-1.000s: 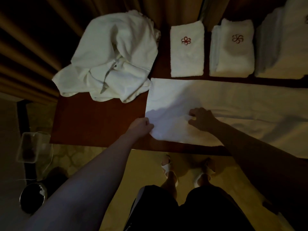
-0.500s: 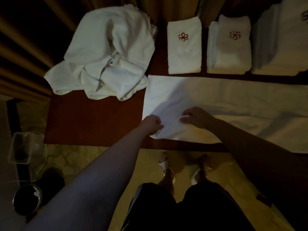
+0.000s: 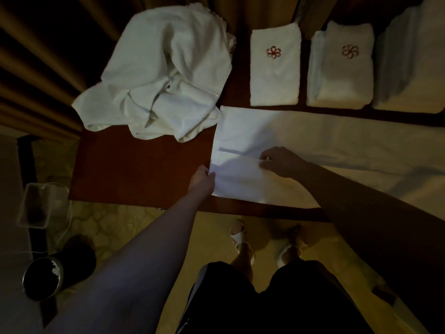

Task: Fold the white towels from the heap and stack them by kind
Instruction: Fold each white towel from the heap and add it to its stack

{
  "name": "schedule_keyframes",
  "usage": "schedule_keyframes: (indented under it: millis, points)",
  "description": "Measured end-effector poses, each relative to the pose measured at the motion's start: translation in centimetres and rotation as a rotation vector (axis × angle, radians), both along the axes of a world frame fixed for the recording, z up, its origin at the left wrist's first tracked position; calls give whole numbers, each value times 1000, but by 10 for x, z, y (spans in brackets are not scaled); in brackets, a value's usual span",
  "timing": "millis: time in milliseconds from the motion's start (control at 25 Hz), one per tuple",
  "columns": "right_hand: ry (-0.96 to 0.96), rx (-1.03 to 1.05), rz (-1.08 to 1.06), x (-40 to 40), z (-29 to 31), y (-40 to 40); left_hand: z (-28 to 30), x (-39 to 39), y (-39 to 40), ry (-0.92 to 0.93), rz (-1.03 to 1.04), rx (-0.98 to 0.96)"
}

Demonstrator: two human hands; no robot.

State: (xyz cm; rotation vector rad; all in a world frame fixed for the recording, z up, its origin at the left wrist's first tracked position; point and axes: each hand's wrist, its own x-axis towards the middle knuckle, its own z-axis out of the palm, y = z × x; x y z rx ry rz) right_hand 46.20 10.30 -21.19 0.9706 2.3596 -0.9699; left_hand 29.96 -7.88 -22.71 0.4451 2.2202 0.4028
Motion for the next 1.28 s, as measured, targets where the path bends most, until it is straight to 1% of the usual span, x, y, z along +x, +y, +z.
schedule_keyframes:
  millis: [120, 280, 320, 400, 440, 480, 520, 560, 600, 640, 680, 720, 800, 920, 960, 1000, 1040, 1080, 1160, 1200, 1280]
  points:
    - [-3, 88, 16, -5, -11, -3, -3, 1, 4, 53, 5, -48]
    - [22, 114, -7, -10, -20, -8, -5, 9, 7, 206, -35, -147]
    - [32, 132, 1, -11, -22, -9, -7, 11, 6, 268, -71, -168]
    - [58, 151, 0, -10, -28, -12, -8, 16, 5, 491, -228, -155]
    - [70, 150, -4, -9, -31, -12, -7, 18, 8, 604, -338, -87]
    - [80, 145, -6, -8, -32, -12, -5, 21, 11, 659, -457, 12]
    - [83, 137, -5, -7, -31, -11, -4, 27, 16, 639, -576, 114]
    - [83, 128, -6, -5, -30, -10, -4, 36, 22, 564, -679, 191]
    - [80, 116, -8, -4, -29, -7, -6, 46, 26, 469, -761, 211]
    - [69, 105, -10, -1, -27, -4, -8, 54, 29, 393, -816, 171]
    - [41, 99, -10, 4, -26, 0, -11, 61, 33, 362, -846, 104]
    - [-2, 98, -2, 11, -23, 5, -14, 66, 37, 368, -847, 41]
    - [-94, 112, 3, 34, -20, 16, -12, 74, 44, 397, -786, -12]
    - [-174, 157, -73, 83, -14, 32, -1, 89, 66, 393, -692, -94]
    - [-181, 184, -90, 98, -12, 36, 3, 96, 74, 445, -690, -119]
    - [-179, 216, -102, 113, -10, 39, 7, 105, 82, 522, -735, -109]
    - [-164, 246, -110, 125, -8, 42, 10, 116, 90, 584, -816, -57]
    - [-140, 264, -132, 139, -5, 46, 13, 132, 100, 600, -915, 31]
    - [-83, 266, -202, 164, 0, 53, 17, 168, 119, 519, -1066, 187]
    - [-59, 273, -245, 178, 2, 57, 18, 187, 128, 469, -1094, 226]
    - [-31, 318, -356, 208, 4, 67, 16, 222, 146, 415, -1086, 251]
